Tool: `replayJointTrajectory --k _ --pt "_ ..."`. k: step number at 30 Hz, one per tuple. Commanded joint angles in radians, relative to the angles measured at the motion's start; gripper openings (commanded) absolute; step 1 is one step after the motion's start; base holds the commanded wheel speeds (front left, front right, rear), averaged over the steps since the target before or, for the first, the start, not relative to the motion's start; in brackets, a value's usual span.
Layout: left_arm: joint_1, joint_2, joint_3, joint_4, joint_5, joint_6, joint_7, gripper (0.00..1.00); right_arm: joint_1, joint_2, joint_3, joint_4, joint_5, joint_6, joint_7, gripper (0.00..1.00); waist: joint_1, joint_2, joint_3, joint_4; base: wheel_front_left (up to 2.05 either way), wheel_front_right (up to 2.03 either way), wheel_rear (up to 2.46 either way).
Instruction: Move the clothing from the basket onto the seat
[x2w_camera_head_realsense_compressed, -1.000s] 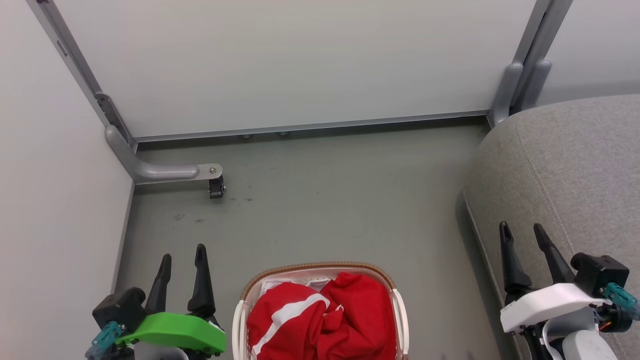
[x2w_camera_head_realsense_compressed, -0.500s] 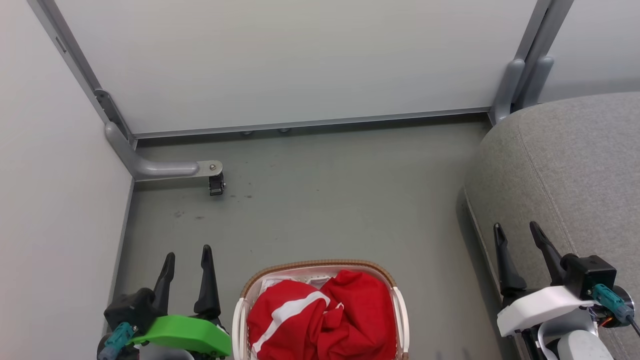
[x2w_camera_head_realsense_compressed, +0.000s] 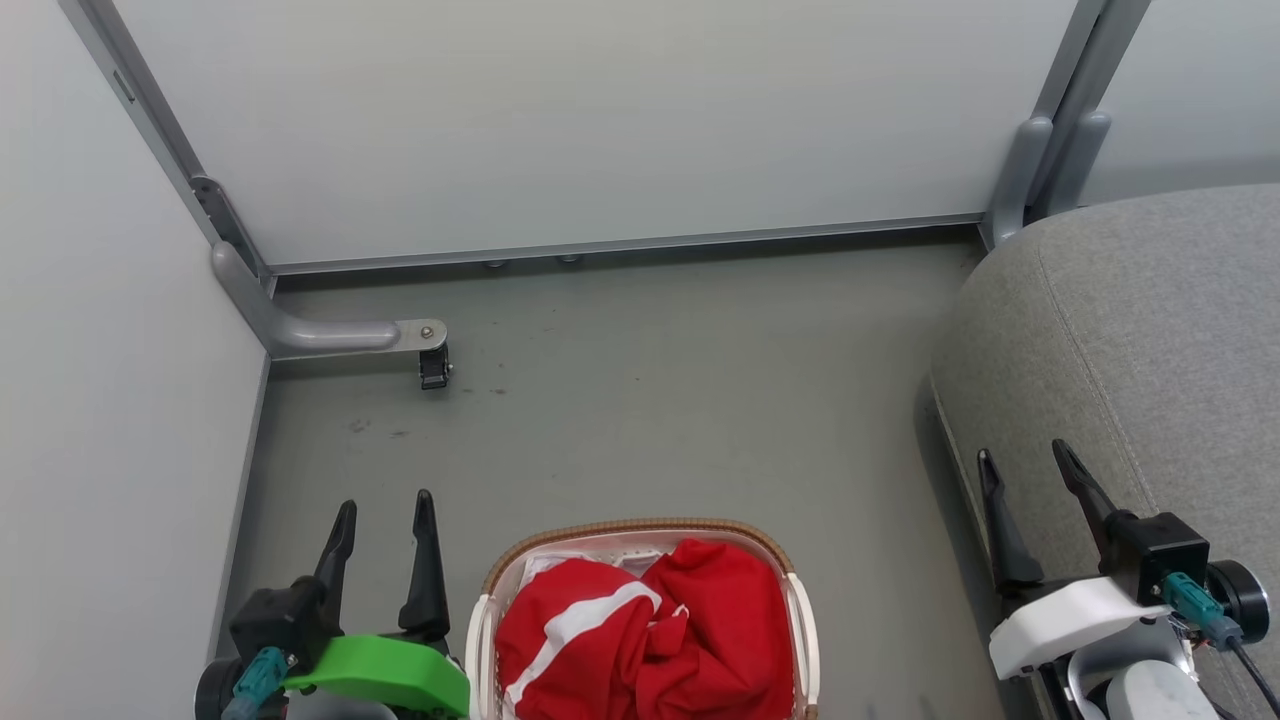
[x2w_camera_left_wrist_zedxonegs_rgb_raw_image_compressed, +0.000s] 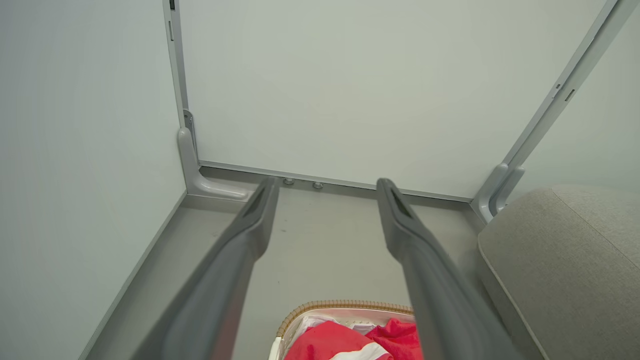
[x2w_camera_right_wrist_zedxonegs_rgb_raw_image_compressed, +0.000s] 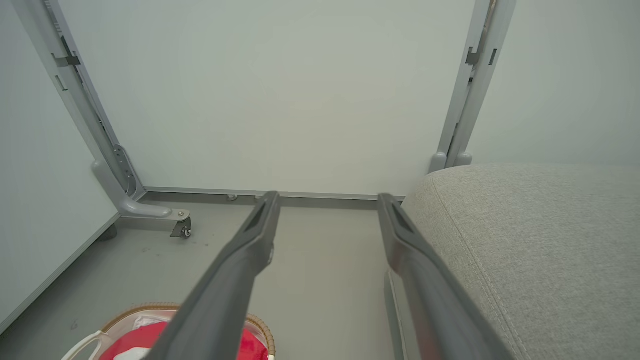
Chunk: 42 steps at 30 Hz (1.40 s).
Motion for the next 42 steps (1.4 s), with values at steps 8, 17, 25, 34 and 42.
replayJointTrajectory --k 8,17,25,34,42 --pt "0.013 0.007 0.004 0.012 0.011 0.005 -0.007 1.00 0.005 -0.006 -0.001 0.006 -0.020 0.000 -0.010 1.00 0.0000 0.0000 -0.003 -0.002 0.00 0.00 0.00" --pt "0.011 0.007 0.007 0.014 0.009 0.004 -0.007 1.00 0.004 -0.006 0.000 0.010 -0.018 0.000 -0.010 1.00 0.0000 0.0000 -0.002 -0.002 0.00 0.00 0.00" --pt "0.003 0.007 -0.002 0.015 0.018 -0.001 -0.007 1.00 -0.002 -0.006 0.003 0.003 -0.009 0.000 -0.010 1.00 0.0000 0.0000 0.005 -0.007 0.00 0.00 0.00" --pt "-0.071 0.006 -0.035 0.053 0.058 -0.018 -0.007 1.00 -0.034 -0.006 -0.008 -0.012 -0.009 0.000 -0.010 1.00 0.0000 0.0000 0.058 -0.015 0.00 0.00 0.00" --pt "-0.177 0.006 -0.095 0.178 0.090 -0.048 -0.007 1.00 -0.084 -0.006 -0.015 -0.024 -0.018 0.000 -0.010 1.00 0.0000 0.0000 0.158 -0.041 0.00 0.00 0.00"
